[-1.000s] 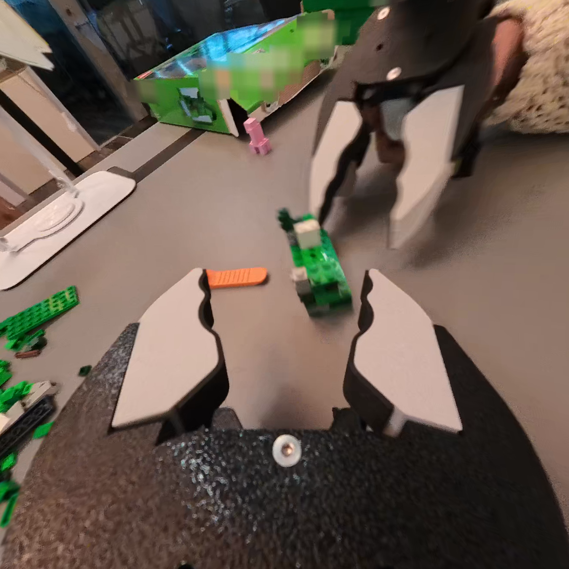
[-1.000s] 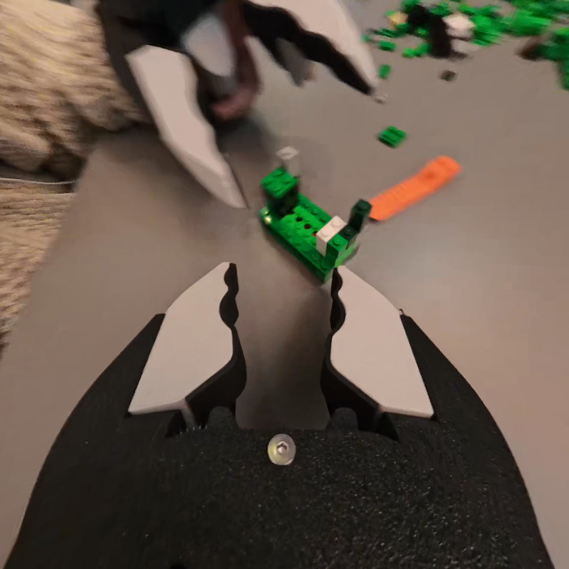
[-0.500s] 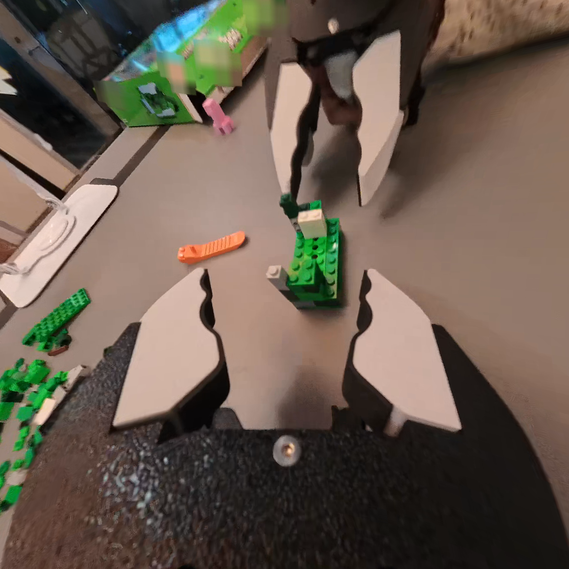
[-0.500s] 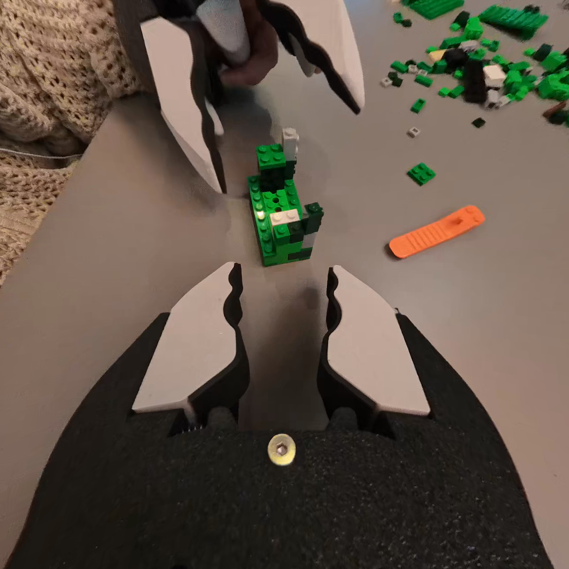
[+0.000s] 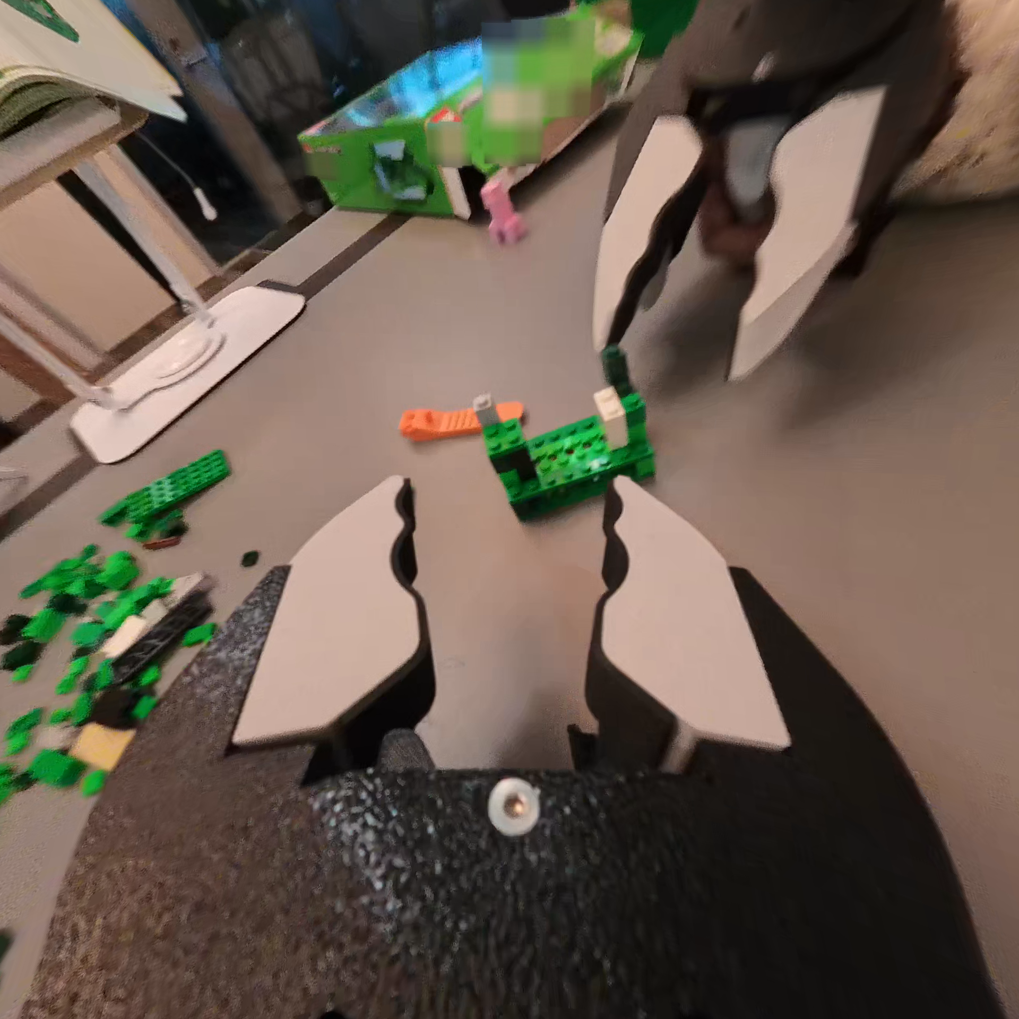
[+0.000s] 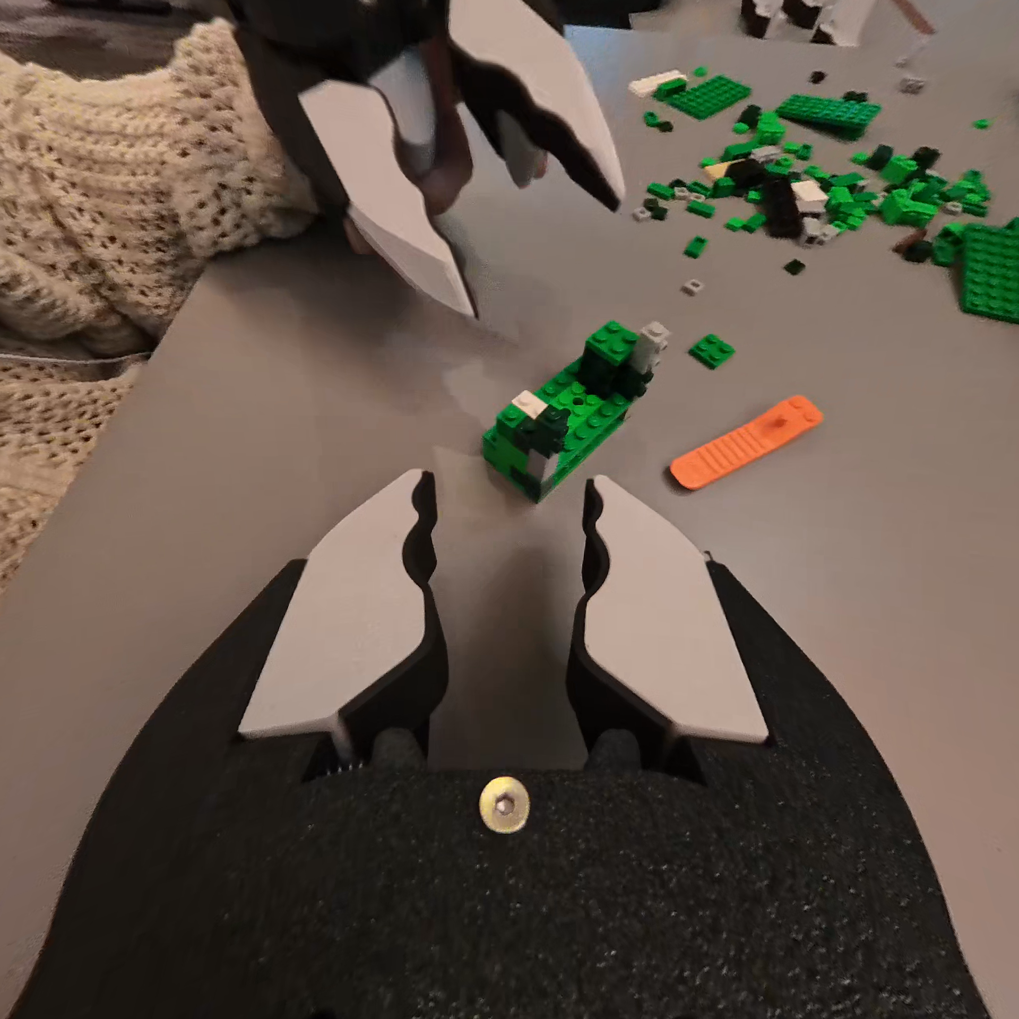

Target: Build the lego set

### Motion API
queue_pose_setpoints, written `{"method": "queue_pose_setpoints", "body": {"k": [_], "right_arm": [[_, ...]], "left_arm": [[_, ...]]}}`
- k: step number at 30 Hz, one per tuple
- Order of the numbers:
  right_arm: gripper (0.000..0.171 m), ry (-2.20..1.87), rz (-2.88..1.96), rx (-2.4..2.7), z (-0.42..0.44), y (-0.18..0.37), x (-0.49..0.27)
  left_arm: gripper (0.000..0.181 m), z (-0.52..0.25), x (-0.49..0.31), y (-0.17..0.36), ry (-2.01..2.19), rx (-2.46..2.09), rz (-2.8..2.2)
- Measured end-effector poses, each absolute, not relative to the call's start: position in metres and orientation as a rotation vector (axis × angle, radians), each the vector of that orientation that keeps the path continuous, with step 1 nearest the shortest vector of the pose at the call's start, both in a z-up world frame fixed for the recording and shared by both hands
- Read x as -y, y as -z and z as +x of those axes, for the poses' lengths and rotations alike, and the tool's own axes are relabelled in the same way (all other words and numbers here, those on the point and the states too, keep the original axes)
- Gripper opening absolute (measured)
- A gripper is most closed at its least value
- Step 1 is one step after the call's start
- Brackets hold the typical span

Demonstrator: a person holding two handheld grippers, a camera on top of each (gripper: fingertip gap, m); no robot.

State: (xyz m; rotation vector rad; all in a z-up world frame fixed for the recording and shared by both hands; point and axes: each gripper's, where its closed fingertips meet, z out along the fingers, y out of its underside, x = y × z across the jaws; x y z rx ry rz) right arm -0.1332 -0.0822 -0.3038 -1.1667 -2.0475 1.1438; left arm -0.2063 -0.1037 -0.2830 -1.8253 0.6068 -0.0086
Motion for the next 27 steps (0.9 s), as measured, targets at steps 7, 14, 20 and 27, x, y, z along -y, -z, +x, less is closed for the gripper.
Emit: {"method": "queue_pose_setpoints", "body": {"k": [7,14,20,27], "right_arm": [[0.049,-1.141,-1.068,2.202,-0.134,0.312,0.106],[0.043,-1.079,-0.973,1.749,-0.177,0.269,0.042],[0.035,-0.893,-0.831,1.486,-0.205,0.250,-0.001],[0.027,-0.930,-0.820,1.433,-0.203,0.244,-0.006]], "left_arm": [[0.065,-0.249,0.105,0.271,-0.027,-0.346,-1.814],[0.054,-0.274,0.103,0.280,0.090,-0.285,-1.905],[0.046,-0.269,0.064,0.318,0.082,-0.411,-2.193],[0.034,-0.262,0.039,0.333,0.173,-0.410,-2.272]]}}
